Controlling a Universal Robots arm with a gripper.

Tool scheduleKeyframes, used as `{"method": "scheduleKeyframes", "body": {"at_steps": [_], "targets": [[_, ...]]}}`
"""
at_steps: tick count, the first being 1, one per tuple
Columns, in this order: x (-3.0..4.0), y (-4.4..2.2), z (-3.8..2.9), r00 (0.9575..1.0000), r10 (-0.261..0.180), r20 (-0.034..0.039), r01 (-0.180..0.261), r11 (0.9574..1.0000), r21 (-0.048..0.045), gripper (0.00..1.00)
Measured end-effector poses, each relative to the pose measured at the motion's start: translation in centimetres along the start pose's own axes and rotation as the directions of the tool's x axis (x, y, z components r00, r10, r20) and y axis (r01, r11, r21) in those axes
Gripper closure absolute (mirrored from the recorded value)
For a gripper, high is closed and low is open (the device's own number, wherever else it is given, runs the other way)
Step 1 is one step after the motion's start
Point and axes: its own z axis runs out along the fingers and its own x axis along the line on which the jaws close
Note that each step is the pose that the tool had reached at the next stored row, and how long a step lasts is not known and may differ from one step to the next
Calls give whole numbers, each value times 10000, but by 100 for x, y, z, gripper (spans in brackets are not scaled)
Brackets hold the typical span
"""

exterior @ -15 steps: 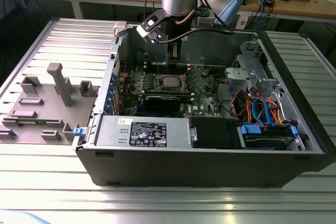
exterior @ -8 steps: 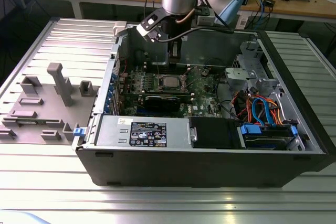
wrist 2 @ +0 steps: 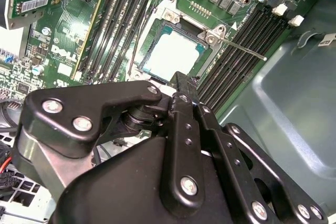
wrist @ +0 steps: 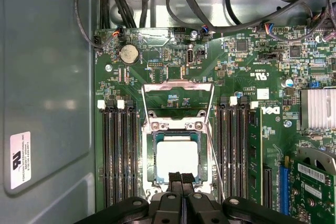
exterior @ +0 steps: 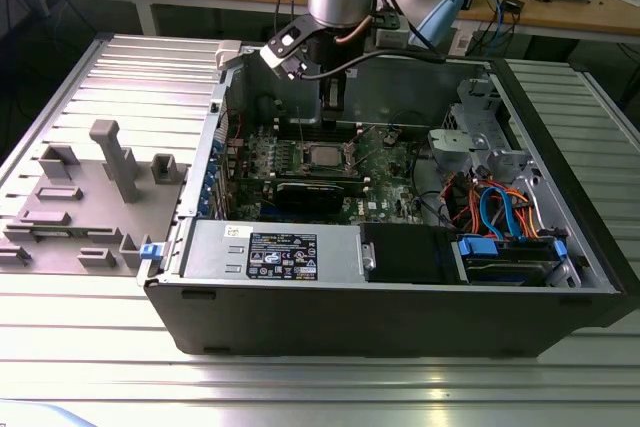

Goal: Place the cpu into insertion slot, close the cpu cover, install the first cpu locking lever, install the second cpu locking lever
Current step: 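Close the cpu cover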

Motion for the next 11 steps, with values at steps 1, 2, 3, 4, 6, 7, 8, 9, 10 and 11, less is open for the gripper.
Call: {"method": "scheduleKeyframes", "body": {"at_steps": [1, 2, 3, 4, 6, 7, 8, 9, 10, 11], "targets": [[0, 0, -2, 10000, 0, -1, 0, 10000, -1, 89], [0, 0, -4, 10000, 0, -1, 0, 10000, -1, 89], [0, 0, -7, 10000, 0, -1, 0, 10000, -2, 89], [0, 0, -8, 10000, 0, -2, 0, 10000, -2, 89], [0, 0, -14, 10000, 0, -1, 0, 10000, -1, 89], [0, 0, -16, 10000, 1, -1, -1, 10000, -1, 89], [0, 0, -18, 10000, 0, -2, 0, 10000, -1, 89], [0, 1, -21, 10000, 0, -2, 0, 10000, -1, 89], [0, 0, -24, 10000, 0, -2, 0, 10000, -1, 89], [0, 0, -28, 10000, 0, -1, 0, 10000, -1, 89]]}}
